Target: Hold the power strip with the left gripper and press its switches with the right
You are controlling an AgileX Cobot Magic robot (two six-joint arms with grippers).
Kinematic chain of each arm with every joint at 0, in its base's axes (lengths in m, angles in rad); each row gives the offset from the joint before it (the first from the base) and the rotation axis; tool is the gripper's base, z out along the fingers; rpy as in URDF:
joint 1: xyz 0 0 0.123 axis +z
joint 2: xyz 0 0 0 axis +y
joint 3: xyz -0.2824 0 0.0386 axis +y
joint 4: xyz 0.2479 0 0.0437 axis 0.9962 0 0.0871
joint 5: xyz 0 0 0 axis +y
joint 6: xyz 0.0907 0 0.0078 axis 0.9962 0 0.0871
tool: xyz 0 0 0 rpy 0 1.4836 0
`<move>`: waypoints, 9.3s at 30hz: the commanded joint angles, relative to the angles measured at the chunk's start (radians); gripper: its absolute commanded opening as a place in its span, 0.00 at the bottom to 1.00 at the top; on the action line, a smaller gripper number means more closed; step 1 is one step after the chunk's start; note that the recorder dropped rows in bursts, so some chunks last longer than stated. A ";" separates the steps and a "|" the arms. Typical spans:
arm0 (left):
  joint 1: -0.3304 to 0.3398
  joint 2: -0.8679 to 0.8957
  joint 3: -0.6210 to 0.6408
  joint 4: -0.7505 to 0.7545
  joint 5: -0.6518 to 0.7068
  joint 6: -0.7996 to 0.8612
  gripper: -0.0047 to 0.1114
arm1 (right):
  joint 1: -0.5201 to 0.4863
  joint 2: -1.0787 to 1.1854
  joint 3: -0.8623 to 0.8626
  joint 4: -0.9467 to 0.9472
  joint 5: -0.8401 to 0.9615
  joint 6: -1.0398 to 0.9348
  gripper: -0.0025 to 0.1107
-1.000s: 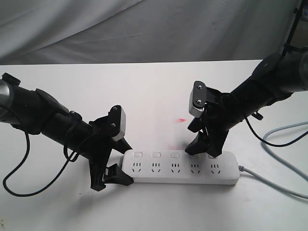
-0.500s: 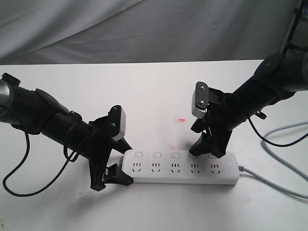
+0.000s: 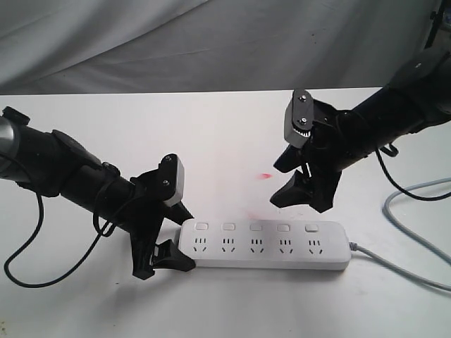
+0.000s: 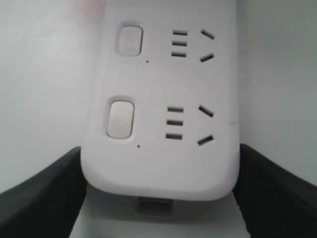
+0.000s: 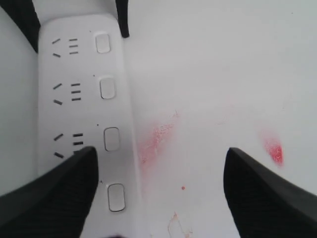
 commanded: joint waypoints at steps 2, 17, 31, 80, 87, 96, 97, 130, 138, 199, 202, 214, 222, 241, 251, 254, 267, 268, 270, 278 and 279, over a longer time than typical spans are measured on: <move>-0.003 0.001 -0.006 -0.002 -0.024 0.001 0.04 | 0.000 -0.018 0.004 -0.003 0.001 -0.006 0.60; -0.003 0.001 -0.006 -0.002 -0.024 0.001 0.04 | -0.053 -0.018 0.004 -0.137 -0.022 0.067 0.60; -0.003 0.001 -0.006 -0.002 -0.024 0.001 0.04 | -0.114 -0.010 0.010 -0.039 0.078 -0.059 0.60; -0.003 0.001 -0.006 -0.002 -0.024 0.001 0.04 | -0.114 0.152 0.010 -0.205 -0.031 -0.039 0.60; -0.003 0.001 -0.006 -0.002 -0.024 0.001 0.04 | -0.114 0.152 0.010 -0.211 -0.038 -0.039 0.60; -0.003 0.001 -0.006 -0.002 -0.024 0.001 0.04 | -0.114 0.160 0.010 -0.211 -0.045 -0.051 0.60; -0.003 0.001 -0.006 -0.002 -0.024 0.001 0.04 | -0.114 0.165 0.010 -0.211 -0.051 -0.056 0.60; -0.003 0.001 -0.006 -0.002 -0.024 0.001 0.04 | -0.114 -0.009 0.008 0.008 0.040 -0.057 0.60; -0.003 0.001 -0.006 -0.002 -0.024 0.001 0.04 | -0.114 -0.009 0.008 0.144 0.021 -0.055 0.60; -0.003 0.001 -0.006 -0.002 -0.024 0.001 0.04 | -0.123 -1.026 0.108 0.285 -0.371 0.302 0.02; -0.003 0.001 -0.006 -0.002 -0.024 0.001 0.04 | -0.123 -1.055 0.108 0.285 -0.251 0.302 0.02; -0.003 0.001 -0.006 -0.002 -0.024 0.001 0.04 | -0.123 -1.069 0.108 0.285 0.038 0.350 0.02; -0.003 0.001 -0.006 -0.002 -0.024 0.001 0.04 | -0.123 -1.069 0.108 0.283 0.037 0.350 0.02; -0.003 0.001 -0.006 -0.002 -0.024 0.001 0.04 | -0.123 -1.173 0.108 -0.158 -0.346 0.654 0.02; -0.003 0.001 -0.006 -0.002 -0.024 0.001 0.04 | -0.080 -1.323 0.161 -0.994 -0.176 1.688 0.02; -0.003 0.001 -0.006 -0.002 -0.024 0.001 0.04 | -0.080 -1.399 0.271 -0.996 -0.279 1.676 0.02; -0.003 0.001 -0.006 -0.002 -0.024 0.001 0.04 | -0.080 -1.637 0.768 -0.966 -0.615 1.685 0.02; -0.003 0.001 -0.006 -0.002 -0.024 0.001 0.04 | -0.080 -1.652 0.797 -0.958 -0.623 1.685 0.02; -0.003 0.001 -0.006 -0.002 -0.024 0.001 0.04 | -0.080 -1.678 0.847 -0.935 -0.637 1.697 0.02; -0.003 0.001 -0.006 -0.002 -0.024 0.001 0.04 | -0.080 -1.845 1.064 -0.853 -0.655 1.704 0.02; -0.003 0.001 -0.006 -0.002 -0.024 0.001 0.04 | -0.080 -1.862 1.083 -0.853 -0.657 1.704 0.02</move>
